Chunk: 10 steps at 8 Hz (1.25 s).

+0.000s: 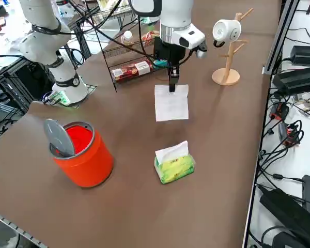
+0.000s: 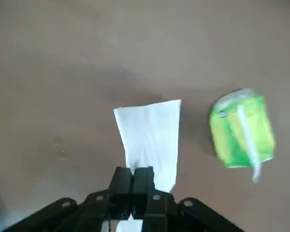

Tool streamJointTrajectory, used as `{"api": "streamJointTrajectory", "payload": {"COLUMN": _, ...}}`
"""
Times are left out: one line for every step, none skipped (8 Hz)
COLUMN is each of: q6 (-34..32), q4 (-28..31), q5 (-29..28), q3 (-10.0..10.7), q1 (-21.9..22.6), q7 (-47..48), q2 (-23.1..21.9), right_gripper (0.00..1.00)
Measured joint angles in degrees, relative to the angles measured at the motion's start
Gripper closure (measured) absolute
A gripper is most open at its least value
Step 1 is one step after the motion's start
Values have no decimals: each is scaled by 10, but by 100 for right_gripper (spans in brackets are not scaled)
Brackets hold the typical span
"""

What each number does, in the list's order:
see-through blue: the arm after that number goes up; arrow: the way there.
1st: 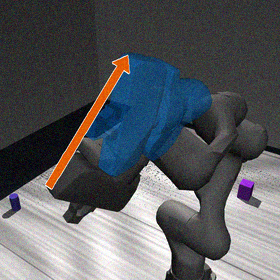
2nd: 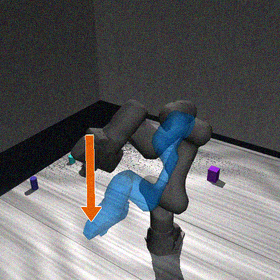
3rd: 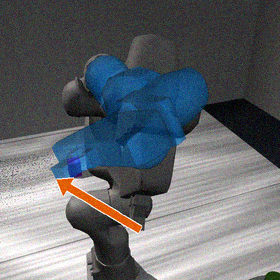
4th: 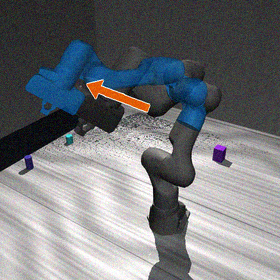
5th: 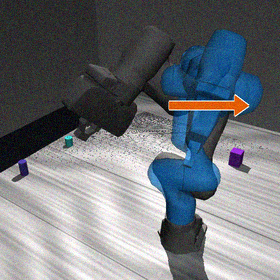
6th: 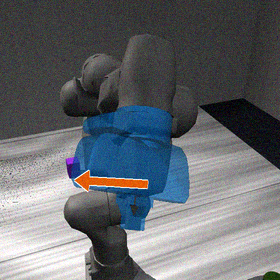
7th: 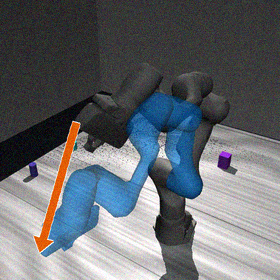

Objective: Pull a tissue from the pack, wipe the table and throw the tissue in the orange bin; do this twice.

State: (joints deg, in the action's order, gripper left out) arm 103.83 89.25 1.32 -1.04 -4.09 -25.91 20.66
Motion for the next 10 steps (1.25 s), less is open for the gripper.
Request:
{"api": "streamJointTrajectory", "payload": {"q6": -14, "q4": 3, "q5": -27, "q3": 0, "q1": 10, "q7": 37, "q2": -1, "right_gripper": 99}}
{"api": "streamJointTrajectory", "payload": {"q6": -19, "q4": 12, "q5": -53, "q3": -1, "q1": 18, "q7": 65, "q2": -4, "right_gripper": 99}}
{"api": "streamJointTrajectory", "payload": {"q6": -20, "q4": 27, "q5": -68, "q3": -2, "q1": 26, "q7": 92, "q2": -8, "right_gripper": 99}}
{"api": "streamJointTrajectory", "payload": {"q6": -19, "q4": 44, "q5": -72, "q3": -3, "q1": 37, "q7": 119, "q2": -12, "right_gripper": 99}}
{"api": "streamJointTrajectory", "payload": {"q6": -11, "q4": 67, "q5": -72, "q3": -4, "q1": 50, "q7": 140, "q2": -17, "right_gripper": 99}}
{"api": "streamJointTrajectory", "payload": {"q6": 10, "q4": 96, "q5": -73, "q3": -4, "q1": 62, "q7": 156, "q2": -23, "right_gripper": 99}}
{"api": "streamJointTrajectory", "payload": {"q6": 39, "q4": 127, "q5": -73, "q3": -4, "q1": 72, "q7": 173, "q2": -30, "right_gripper": 99}}
{"api": "streamJointTrajectory", "payload": {"q6": 74, "q4": 162, "q5": -73, "q3": -4, "q1": 81, "q7": 189, "q2": -37, "right_gripper": 99}}
{"api": "streamJointTrajectory", "payload": {"q6": 107, "q4": 196, "q5": -73, "q3": -4, "q1": 87, "q7": 197, "q2": -44, "right_gripper": 99}}
{"api": "streamJointTrajectory", "payload": {"q6": 137, "q4": 228, "q5": -73, "q3": -4, "q1": 91, "q7": 200, "q2": -52, "right_gripper": 99}}
